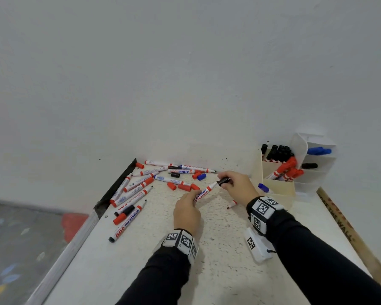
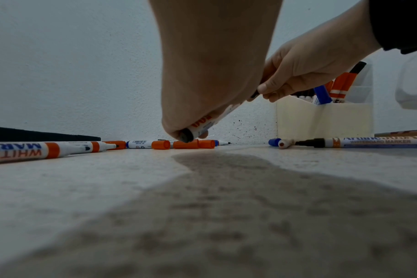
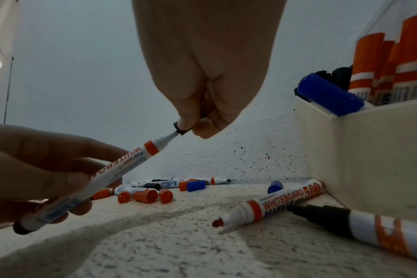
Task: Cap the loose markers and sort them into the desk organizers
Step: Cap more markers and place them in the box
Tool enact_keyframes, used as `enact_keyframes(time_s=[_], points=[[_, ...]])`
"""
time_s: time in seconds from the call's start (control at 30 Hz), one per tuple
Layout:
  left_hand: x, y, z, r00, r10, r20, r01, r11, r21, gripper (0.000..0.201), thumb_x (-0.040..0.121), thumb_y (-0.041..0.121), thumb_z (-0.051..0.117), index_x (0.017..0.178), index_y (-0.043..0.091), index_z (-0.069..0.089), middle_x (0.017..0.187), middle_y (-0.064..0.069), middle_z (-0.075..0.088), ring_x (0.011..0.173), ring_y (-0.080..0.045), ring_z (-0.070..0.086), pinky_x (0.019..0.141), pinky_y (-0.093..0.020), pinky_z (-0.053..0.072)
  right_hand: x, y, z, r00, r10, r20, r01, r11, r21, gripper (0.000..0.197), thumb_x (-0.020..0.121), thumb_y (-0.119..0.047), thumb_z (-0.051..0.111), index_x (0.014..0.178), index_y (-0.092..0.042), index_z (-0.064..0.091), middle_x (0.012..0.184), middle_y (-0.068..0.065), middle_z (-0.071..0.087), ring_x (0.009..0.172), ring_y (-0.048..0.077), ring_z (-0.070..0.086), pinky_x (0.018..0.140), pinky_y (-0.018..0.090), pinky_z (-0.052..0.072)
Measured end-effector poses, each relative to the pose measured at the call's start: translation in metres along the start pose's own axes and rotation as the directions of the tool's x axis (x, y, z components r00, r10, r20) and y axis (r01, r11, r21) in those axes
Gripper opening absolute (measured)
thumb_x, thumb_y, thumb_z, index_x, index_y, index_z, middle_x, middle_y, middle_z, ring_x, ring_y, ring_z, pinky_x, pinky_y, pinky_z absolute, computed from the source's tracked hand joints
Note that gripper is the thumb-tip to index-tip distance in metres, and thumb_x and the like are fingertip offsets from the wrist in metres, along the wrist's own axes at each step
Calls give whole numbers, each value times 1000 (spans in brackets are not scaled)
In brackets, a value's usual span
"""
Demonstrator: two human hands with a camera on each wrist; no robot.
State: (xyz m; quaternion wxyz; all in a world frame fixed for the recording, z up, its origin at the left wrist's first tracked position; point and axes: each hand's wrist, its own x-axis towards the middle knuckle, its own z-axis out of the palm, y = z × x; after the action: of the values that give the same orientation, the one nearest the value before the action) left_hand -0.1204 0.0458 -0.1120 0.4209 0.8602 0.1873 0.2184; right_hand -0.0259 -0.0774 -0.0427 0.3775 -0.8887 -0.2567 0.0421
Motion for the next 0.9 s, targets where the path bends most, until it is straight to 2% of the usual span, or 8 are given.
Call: enact_keyframes(time_s=[0.1, 0.3, 0.37, 0.47, 0.57, 0.7, 0.77, 0.9], points=[[0, 1, -1, 1000, 1, -3, -1, 1000, 0, 48, 88, -9, 42, 125, 19, 57, 118, 0, 61, 107, -17, 53, 91, -25, 41, -3, 1, 2, 999, 20, -38, -19, 999, 25, 30, 87, 1, 56, 115, -8, 61, 115, 10, 62, 108, 22, 56, 92, 22, 39], [-4, 4, -1, 997, 6, 77, -3, 999, -42, 41, 92, 0, 40, 122, 21, 58, 109, -1, 63, 98, -17, 56, 90, -34, 48, -12, 3, 6, 997, 29, 76, -32, 999, 37, 26, 91, -9, 53, 116, -13, 59, 105, 4, 62, 98, 15, 57, 89, 22, 41], [-6, 10, -3, 990, -12, 141, 36, 985, -168, 29, 96, 15, 42, 118, 20, 59, 96, 1, 63, 86, -16, 57, 80, -33, 48, -13, 1, 6, 998, 57, 29, -59, 992, 114, 11, 93, -22, 52, 98, -16, 59, 83, 0, 60, 79, 14, 56, 76, 24, 42], [-10, 18, -5, 976, 29, 214, 35, 957, -288, 21, 90, 35, 55, 105, 21, 61, 82, 7, 59, 76, -11, 55, 70, -25, 44, -13, -3, 8, 994, 103, -19, -103, 994, 31, 40, 96, -39, 41, 64, -16, 46, 60, -2, 43, 59, 13, 41, 56, 27, 30], [-9, 17, -7, 966, 53, 253, 18, 962, -271, 24, 92, 34, 53, 91, 13, 64, 63, 9, 50, 56, -6, 44, 60, -22, 37, -13, -8, 15, 993, 116, -32, -116, 993, 1, 47, 96, -37, 38, 54, -16, 33, 55, 0, 32, 54, 15, 32, 54, 31, 24], [-11, 23, -12, 888, -66, 455, 293, 843, -452, 31, 97, 34, 42, 80, 15, 60, 51, 8, 39, 33, -4, 27, 35, -16, 23, -15, -10, 16, 997, 75, -30, -72, 993, 91, 44, 96, -32, 41, 55, -17, 32, 55, -2, 31, 54, 13, 31, 55, 31, 24], [-13, 27, -15, 849, -75, 524, 394, 750, -532, 33, 98, 37, 40, 77, 16, 56, 46, 10, 35, 31, -5, 23, 34, -12, 17, -17, -12, 12, 1000, 27, -12, -25, 989, 146, 42, 96, -32, 42, 57, -18, 34, 57, -4, 32, 56, 13, 32, 56, 30, 25], [-12, 32, -16, 836, -77, 544, 413, 741, -530, 34, 97, 39, 39, 78, 16, 55, 47, 8, 34, 33, -6, 22, 36, -13, 16, -21, -15, 3, 998, -23, 51, 15, 988, 153, 39, 97, -36, 41, 61, -20, 36, 59, -5, 34, 56, 11, 33, 57, 27, 28]])
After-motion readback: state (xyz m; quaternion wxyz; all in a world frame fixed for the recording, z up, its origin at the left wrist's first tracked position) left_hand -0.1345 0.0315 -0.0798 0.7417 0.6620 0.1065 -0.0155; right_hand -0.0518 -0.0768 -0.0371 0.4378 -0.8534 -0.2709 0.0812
